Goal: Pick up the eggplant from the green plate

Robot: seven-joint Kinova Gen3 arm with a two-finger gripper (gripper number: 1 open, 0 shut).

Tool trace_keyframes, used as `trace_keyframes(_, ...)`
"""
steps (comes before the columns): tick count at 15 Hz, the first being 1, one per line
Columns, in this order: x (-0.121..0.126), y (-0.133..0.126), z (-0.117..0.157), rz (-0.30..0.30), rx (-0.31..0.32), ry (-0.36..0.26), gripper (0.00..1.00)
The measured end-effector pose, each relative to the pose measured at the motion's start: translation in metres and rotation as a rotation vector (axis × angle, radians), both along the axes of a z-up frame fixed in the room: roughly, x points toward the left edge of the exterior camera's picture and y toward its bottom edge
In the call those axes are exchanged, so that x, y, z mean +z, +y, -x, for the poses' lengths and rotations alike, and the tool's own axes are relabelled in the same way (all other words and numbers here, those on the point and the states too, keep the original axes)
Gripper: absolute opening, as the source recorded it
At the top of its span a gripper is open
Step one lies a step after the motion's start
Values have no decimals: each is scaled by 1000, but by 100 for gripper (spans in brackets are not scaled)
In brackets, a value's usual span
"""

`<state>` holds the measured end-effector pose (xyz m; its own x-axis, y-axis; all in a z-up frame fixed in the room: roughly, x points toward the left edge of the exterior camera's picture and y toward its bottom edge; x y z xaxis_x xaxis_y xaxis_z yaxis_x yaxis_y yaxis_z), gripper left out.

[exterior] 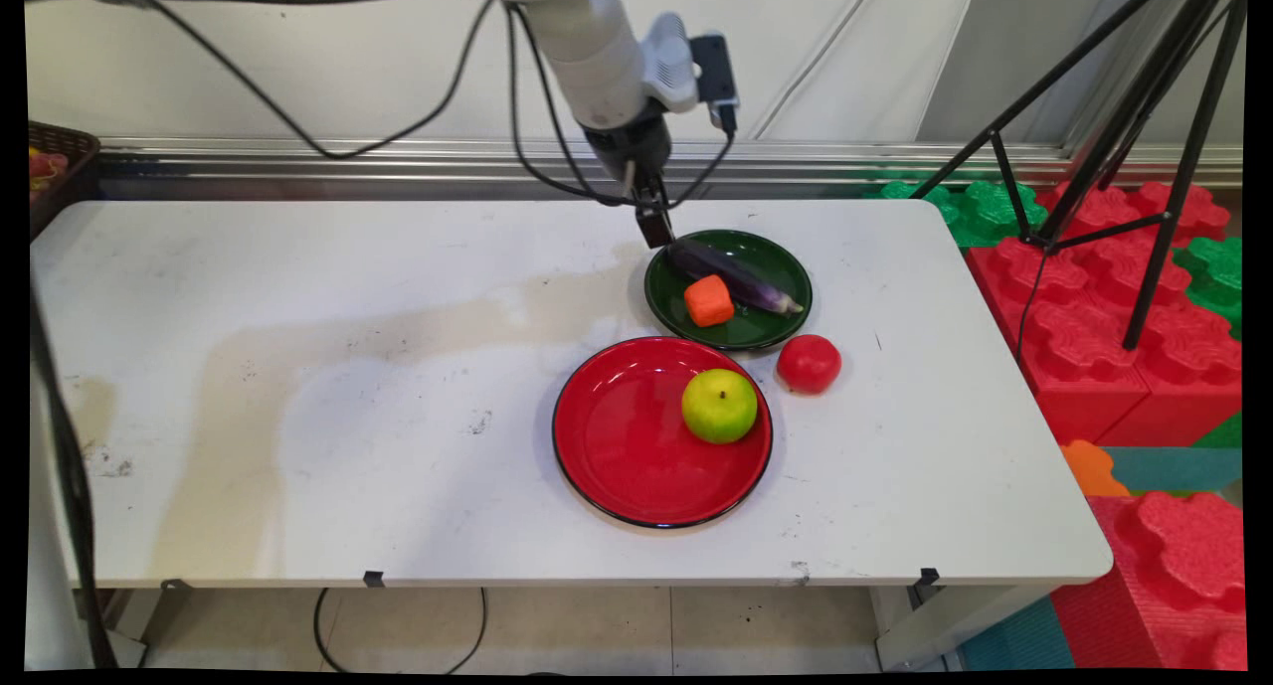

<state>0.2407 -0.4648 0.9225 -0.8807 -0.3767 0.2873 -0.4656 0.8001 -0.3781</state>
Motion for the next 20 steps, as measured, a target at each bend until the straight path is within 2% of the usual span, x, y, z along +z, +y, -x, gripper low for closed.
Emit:
trace_keyframes(6, -34, -46, 15, -27, -51, -70, 100)
trace_keyframes(11, -68, -81, 27, -77, -125, -114, 100)
trace_keyframes(20, -100, -111, 39, -132, -227, -150, 100)
